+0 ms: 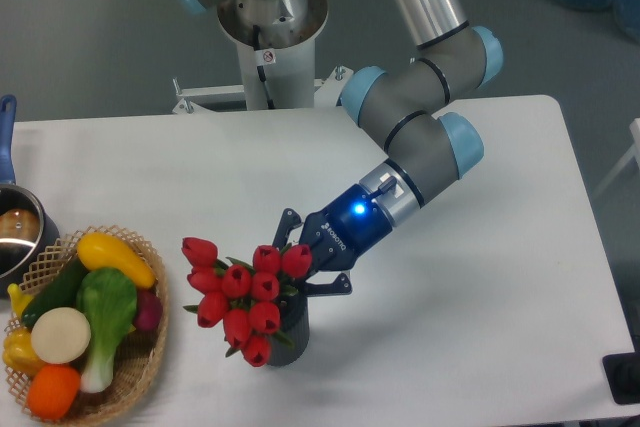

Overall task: Insert the flowers into the vase
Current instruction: 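Lower the tulip stems down into the vase, then open the gripper to release the tulips in the vase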

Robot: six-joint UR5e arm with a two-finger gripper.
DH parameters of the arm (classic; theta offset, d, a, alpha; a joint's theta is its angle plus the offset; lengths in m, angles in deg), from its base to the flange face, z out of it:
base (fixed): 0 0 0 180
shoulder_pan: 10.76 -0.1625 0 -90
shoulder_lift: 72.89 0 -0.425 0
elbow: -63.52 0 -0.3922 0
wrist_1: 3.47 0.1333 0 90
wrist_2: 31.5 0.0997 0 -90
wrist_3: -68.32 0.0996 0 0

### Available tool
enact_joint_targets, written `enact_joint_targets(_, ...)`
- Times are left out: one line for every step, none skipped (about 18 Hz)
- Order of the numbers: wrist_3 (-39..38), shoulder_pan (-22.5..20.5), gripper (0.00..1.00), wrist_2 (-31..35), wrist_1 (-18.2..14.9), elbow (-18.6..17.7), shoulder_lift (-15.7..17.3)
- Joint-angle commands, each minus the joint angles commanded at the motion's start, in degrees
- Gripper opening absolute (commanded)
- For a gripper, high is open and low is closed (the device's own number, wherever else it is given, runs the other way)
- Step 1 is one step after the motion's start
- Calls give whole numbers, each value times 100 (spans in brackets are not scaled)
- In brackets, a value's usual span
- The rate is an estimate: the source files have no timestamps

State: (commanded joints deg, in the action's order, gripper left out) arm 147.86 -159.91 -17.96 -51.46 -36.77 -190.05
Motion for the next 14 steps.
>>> enact_joint_targets(0, 9, 12, 0, 0, 0, -9)
enact_joint_targets(0, 9, 17, 9, 0, 0, -9)
enact_joint_targets(0, 0, 27, 9, 0, 0, -9)
enact_joint_targets(-9, 9, 41, 9, 0, -9, -9)
enact_joint_targets(-17, 0, 53, 9, -9, -9, -9)
enact_joint_targets(-61, 0, 68, 0, -9, -35, 17)
enact_joint_targets(-70, 0, 76, 0, -9, -61, 35)
enact_joint_targets(-79, -9, 81, 0, -9, -114, 53)
enact_joint_targets(-79, -17, 92, 0, -9, -167, 61)
enact_joint_targets(-79, -44, 99, 0, -9, -202, 70)
enact_joint_targets(-79, -70, 100, -9, -9, -220, 70)
enact_joint_targets(-88, -105, 100, -9, -9, -237, 79)
enact_joint_targets(-157, -132, 100, 0, -9, -264, 131)
enact_joint_targets(-254, -184, 100, 0, -9, -290, 184)
